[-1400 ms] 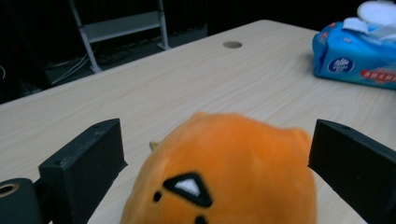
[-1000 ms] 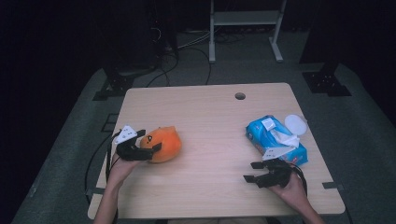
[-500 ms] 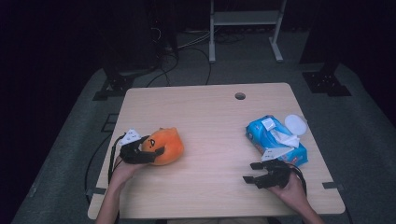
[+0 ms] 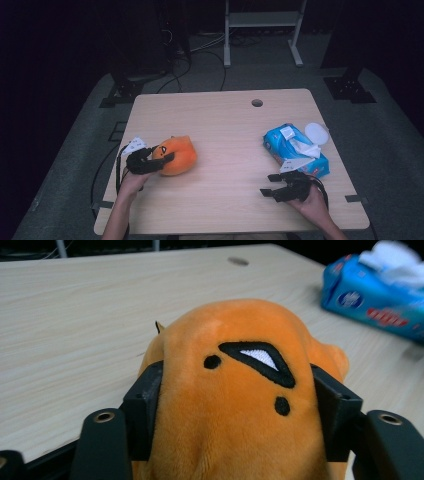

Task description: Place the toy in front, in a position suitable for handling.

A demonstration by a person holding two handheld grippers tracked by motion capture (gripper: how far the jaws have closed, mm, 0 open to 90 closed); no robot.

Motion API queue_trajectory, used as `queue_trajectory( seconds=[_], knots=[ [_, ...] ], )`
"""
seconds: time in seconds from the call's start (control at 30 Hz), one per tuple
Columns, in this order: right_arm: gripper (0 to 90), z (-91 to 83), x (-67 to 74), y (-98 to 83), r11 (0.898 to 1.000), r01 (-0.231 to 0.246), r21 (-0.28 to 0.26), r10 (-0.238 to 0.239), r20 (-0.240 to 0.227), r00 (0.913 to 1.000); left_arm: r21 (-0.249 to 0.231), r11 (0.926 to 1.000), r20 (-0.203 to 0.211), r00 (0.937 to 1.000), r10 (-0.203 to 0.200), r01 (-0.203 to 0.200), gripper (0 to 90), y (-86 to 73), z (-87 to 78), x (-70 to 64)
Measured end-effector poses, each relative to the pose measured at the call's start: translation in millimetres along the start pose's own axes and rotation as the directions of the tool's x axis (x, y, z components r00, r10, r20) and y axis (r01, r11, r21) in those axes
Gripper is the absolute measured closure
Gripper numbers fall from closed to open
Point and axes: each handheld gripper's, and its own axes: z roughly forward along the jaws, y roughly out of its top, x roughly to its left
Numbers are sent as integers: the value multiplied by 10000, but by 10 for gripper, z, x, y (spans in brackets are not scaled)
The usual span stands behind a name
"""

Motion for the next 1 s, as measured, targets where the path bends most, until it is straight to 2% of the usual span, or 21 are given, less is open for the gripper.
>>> queue_trajectory(
  seconds=[0.1, 0.23, 0.33, 0.5, 0.53, 0.63, 0.77, 0.9, 1.0],
  knots=[
    [332, 1, 0, 0, 10000, -5, 7, 5, -5, 10000, -291, 9994, 53, 9998, -193, 194, 367, 19, -32, -2],
    [332, 4, -1, 1, 10000, -22, 29, 22, -16, 10000, -906, 9946, 312, 9983, -488, 515, 370, 77, -86, -27],
    [332, 8, -2, 1, 10000, -8, 65, 8, -25, 10000, -1057, 9930, 410, 9980, -488, 529, 369, 121, -101, -72],
    [332, 0, -10, 4, 10000, -24, 26, 24, 8, 10000, -1368, 9906, 952, 9954, 54, 77, 368, 278, -65, -329],
    [332, -4, -15, 3, 10000, -1, 10, 1, 19, 10000, -1376, 9904, 1091, 9937, 270, -118, 368, 315, -44, -410],
    [332, -36, -26, 4, 10000, -79, -50, 79, 87, 9999, -1417, 9892, 1407, 9883, 581, -380, 367, 353, 41, -612],
    [332, -92, -44, -4, 9998, -111, -186, 114, 166, 9998, -1278, 9903, 1802, 9807, 765, -538, 365, 339, 174, -822],
    [333, -143, -71, -12, 9993, -168, -321, 176, 259, 9995, -962, 9910, 2262, 9675, 1131, -934, 364, 310, 325, -1036],
    [333, -181, -88, -20, 9988, -202, -439, 217, 334, 9992, -753, 9899, 2678, 9538, 1362, -1202, 362, 267, 442, -1204]
  ],
)
